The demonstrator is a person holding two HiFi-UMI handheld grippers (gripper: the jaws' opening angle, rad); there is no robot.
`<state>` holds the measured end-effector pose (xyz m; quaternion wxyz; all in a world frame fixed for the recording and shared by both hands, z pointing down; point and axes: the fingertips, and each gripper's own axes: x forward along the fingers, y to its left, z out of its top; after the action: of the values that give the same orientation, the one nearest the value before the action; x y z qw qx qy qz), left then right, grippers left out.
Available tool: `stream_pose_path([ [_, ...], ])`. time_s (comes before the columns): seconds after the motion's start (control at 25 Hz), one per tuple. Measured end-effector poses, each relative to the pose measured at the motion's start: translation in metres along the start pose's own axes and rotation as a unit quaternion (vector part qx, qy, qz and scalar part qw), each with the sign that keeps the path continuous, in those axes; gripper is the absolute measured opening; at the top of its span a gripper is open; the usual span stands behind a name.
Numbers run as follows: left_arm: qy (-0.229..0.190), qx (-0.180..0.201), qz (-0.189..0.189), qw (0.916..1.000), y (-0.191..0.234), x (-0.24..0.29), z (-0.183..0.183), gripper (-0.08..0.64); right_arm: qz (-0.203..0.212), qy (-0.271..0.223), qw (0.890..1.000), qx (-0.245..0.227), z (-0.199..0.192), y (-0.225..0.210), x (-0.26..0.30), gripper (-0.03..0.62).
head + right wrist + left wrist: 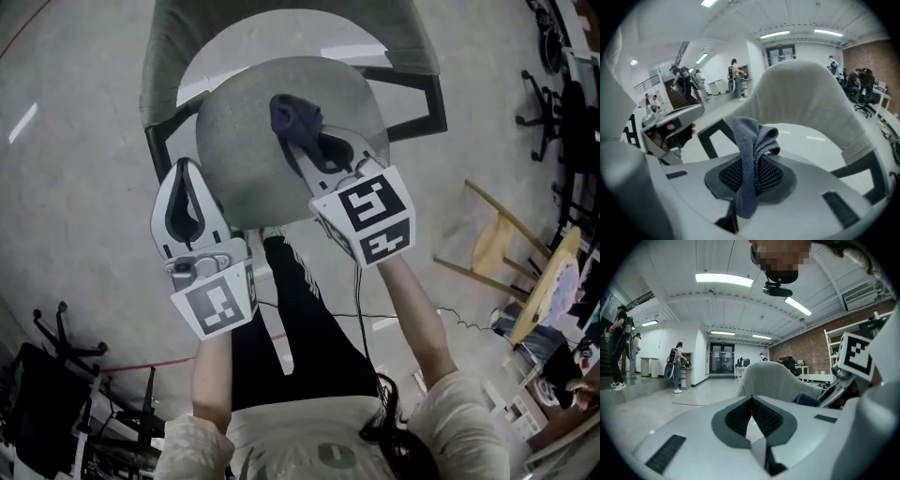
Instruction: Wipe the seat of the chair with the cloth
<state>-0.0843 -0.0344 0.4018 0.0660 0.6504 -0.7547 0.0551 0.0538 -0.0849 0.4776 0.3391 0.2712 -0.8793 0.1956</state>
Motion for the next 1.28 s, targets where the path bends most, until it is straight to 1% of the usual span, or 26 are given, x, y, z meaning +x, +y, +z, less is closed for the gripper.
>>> stream_pose_path([
  [0.08, 0.001, -0.001, 0.014, 0.9999, 0.015, -0.008, -0.004, 0.015, 0.049, 0.000, 0.999, 0.003, -0.002, 0.042, 0.011, 0.055],
  [0.16, 0.006, -0.005, 0.029, 0.9996, 0.031, -0.017, -0.011, 0.015, 0.095, 0.016, 0.995, 0.005, -0.016, 0.084, 0.025, 0.055],
  [0.24, 0.013, -0.009, 0.045, 0.9989, 0.047, -0.027, -0.019, 0.015, 0.134, 0.044, 0.990, 0.007, -0.039, 0.121, 0.040, 0.055],
  [0.32, 0.019, -0.007, 0.056, 0.9982, 0.059, -0.035, -0.026, 0.015, 0.170, 0.068, 0.983, 0.023, -0.065, 0.151, 0.057, 0.055],
  [0.4, 0.025, -0.003, 0.062, 0.9978, 0.066, -0.041, -0.031, 0.015, 0.189, 0.092, 0.977, 0.045, -0.096, 0.171, 0.077, 0.055],
  [0.48, 0.031, -0.004, 0.063, 0.9975, 0.071, -0.045, -0.036, 0.015, 0.185, 0.117, 0.974, 0.057, -0.123, 0.180, 0.094, 0.055],
  [0.56, 0.034, -0.010, 0.061, 0.9975, 0.072, -0.047, -0.039, 0.015, 0.168, 0.137, 0.974, 0.059, -0.143, 0.182, 0.106, 0.055],
  [0.68, 0.042, -0.016, 0.058, 0.9973, 0.068, -0.049, -0.043, 0.015, 0.147, 0.157, 0.975, 0.061, -0.163, 0.182, 0.114, 0.055],
  [0.76, 0.046, -0.018, 0.054, 0.9973, 0.063, -0.050, -0.046, 0.015, 0.137, 0.165, 0.975, 0.055, -0.174, 0.179, 0.115, 0.055],
  [0.84, 0.049, -0.022, 0.052, 0.9972, 0.058, -0.051, -0.048, 0.015, 0.131, 0.168, 0.976, 0.051, -0.180, 0.173, 0.113, 0.055],
  [0.92, 0.053, -0.025, 0.048, 0.9971, 0.053, -0.051, -0.050, 0.015, 0.129, 0.166, 0.976, 0.058, -0.181, 0.167, 0.112, 0.055],
  [1.0, 0.057, -0.025, 0.041, 0.9972, 0.047, -0.050, -0.053, 0.015, 0.129, 0.163, 0.976, 0.063, -0.182, 0.162, 0.111, 0.055],
  [1.16, 0.075, -0.021, 0.023, 0.9967, 0.031, -0.051, -0.060, 0.015, 0.127, 0.163, 0.977, 0.059, -0.184, 0.151, 0.106, 0.055],
  [1.28, 0.083, -0.018, 0.010, 0.9963, 0.018, -0.051, -0.063, 0.015, 0.114, 0.160, 0.977, 0.081, -0.187, 0.132, 0.098, 0.055],
])
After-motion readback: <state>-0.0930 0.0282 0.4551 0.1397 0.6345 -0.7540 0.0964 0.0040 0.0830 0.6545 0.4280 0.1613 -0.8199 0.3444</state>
